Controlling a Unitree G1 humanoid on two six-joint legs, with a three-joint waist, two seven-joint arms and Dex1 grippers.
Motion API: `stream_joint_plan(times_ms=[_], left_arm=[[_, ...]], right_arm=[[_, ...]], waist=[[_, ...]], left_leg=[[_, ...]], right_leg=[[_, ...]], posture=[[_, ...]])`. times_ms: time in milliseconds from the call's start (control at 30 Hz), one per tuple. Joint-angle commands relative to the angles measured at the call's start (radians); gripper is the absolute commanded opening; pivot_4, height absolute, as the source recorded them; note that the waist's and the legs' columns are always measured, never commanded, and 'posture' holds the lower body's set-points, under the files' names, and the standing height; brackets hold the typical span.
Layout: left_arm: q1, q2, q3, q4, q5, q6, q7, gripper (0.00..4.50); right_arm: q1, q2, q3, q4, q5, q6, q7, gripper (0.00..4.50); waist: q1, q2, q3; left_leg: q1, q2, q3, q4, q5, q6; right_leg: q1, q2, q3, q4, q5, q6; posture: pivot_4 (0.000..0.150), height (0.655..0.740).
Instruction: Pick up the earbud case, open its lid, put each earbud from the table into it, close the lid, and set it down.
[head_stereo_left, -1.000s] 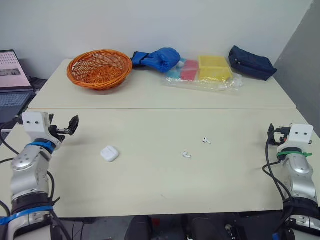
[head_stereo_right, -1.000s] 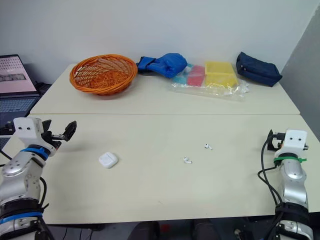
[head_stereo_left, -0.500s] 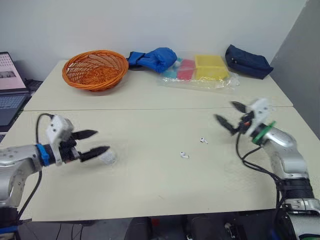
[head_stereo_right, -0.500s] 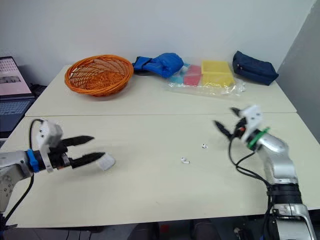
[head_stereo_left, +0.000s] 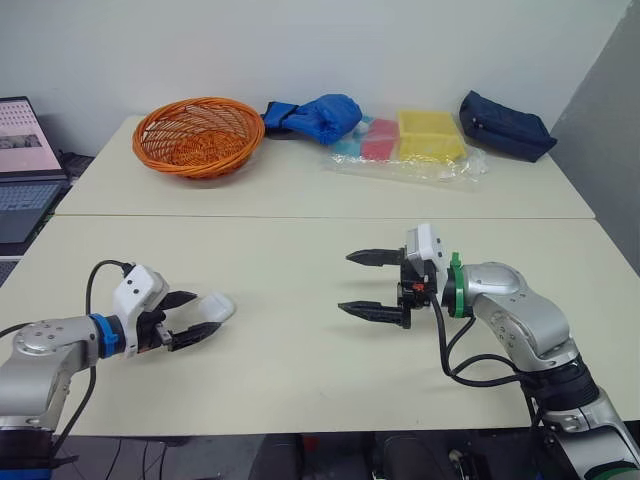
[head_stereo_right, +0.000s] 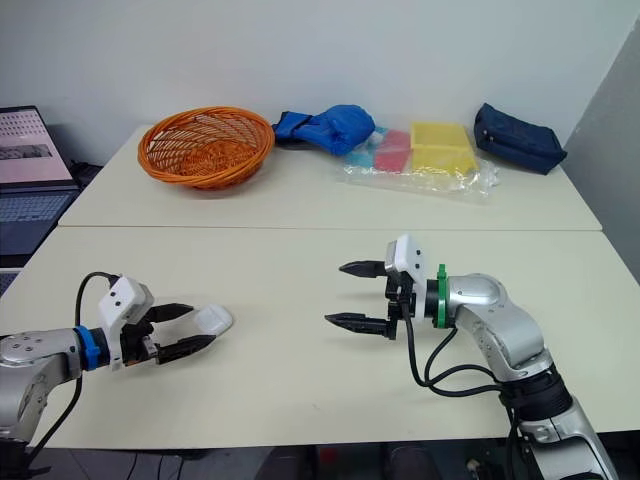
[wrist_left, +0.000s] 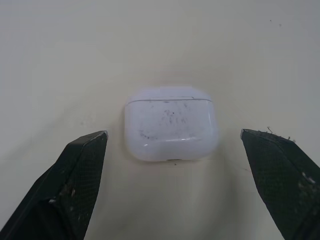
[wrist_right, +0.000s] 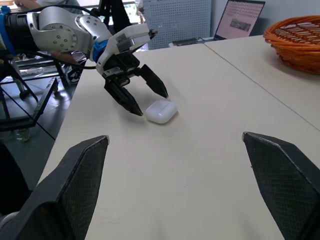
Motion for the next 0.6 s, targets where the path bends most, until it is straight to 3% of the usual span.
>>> stream_joint_plan(times_ms=[33, 433, 600], left_arm=[[-0.013, -0.008, -0.002, 0.010, 0.009, -0.023, -0.008, 4.46], [-0.049, -0.090, -0.053, 0.059, 0.066, -0.082, 0.019, 4.46], [-0.035, -0.066, -0.056, 0.076, 0.084, -0.090, -0.006, 3.31]], right_arm=[[-0.023, -0.004, -0.015, -0.049, 0.023, 0.007, 0.012, 4.50], [-0.046, -0.012, -0.043, -0.079, 0.050, 0.060, -0.005, 4.50], [-0.052, -0.021, -0.054, -0.093, 0.064, 0.079, -0.013, 4.50]], waist=[[0.000, 0.000, 0.000], [0.004, 0.000, 0.000], [0.002, 0.000, 0.000]], left_leg=[[0.000, 0.000, 0.000, 0.000, 0.000, 0.000], [0.000, -0.001, 0.001, 0.001, 0.000, 0.000], [0.000, 0.000, 0.001, 0.000, 0.000, 0.000]], right_leg=[[0.000, 0.000, 0.000, 0.000, 0.000, 0.000], [0.001, 0.000, 0.000, 0.000, 0.000, 0.000], [0.001, 0.000, 0.000, 0.001, 0.001, 0.001]], posture=[[0.150, 0.7400], [0.150, 0.7400], [0.150, 0.7400]])
